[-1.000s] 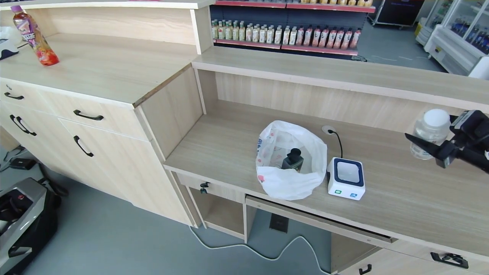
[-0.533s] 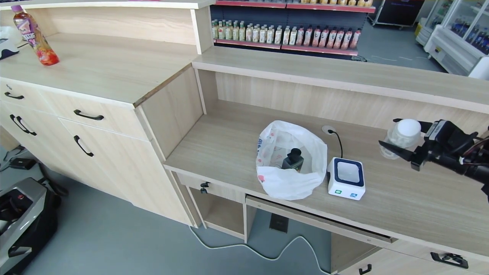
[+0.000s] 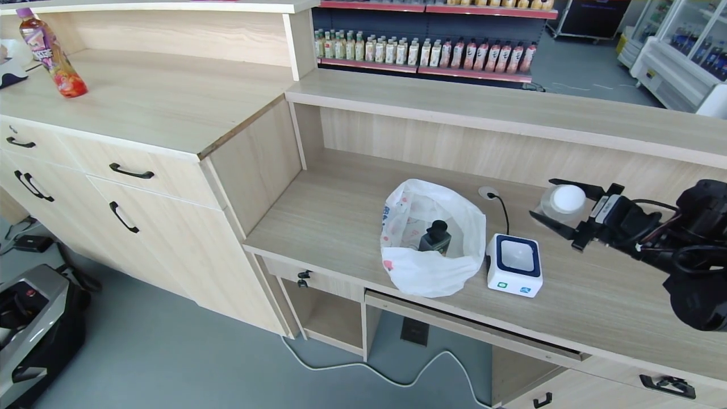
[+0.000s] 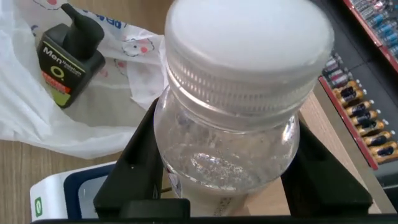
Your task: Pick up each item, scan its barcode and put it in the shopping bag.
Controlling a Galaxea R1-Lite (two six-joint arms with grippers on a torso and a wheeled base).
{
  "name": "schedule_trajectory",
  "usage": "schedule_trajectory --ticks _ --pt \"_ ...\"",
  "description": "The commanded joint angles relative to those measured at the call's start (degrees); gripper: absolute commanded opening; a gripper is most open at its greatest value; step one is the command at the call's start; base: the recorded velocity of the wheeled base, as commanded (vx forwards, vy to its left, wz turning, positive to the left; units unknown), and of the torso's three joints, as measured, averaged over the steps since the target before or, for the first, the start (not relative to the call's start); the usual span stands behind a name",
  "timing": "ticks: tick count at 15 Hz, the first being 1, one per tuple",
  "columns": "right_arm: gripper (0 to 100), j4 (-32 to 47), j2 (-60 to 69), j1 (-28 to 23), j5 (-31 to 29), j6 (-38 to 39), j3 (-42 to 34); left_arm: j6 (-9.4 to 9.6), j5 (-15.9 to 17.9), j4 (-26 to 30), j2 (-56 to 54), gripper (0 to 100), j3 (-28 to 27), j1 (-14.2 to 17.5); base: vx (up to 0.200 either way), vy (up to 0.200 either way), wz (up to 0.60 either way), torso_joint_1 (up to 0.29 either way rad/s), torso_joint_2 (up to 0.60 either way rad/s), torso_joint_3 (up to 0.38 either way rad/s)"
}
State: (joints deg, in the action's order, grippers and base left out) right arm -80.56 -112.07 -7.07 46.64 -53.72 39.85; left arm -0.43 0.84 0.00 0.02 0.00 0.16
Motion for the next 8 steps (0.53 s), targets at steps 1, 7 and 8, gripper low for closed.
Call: schedule_trajectory --ticks 1,7,8 --pt "0 0.31 -2.54 1.09 0.12 -1.74 0.05 -0.01 0.04 0.00 -0.02 100 0.00 0.02 0.000 0.000 0.00 0.000 0.00 0.000" --pt "0 9.45 -2.54 1.18 5.04 -13.25 1.46 -0.01 -0.05 0.00 -0.02 100 0.00 0.02 0.000 0.000 0.00 0.000 0.00 0.000" --pt "0 9.36 -2.54 1.18 5.04 -13.25 1.72 -0.01 -0.05 0.00 -0.02 100 0.00 0.02 0.000 0.000 0.00 0.000 0.00 0.000"
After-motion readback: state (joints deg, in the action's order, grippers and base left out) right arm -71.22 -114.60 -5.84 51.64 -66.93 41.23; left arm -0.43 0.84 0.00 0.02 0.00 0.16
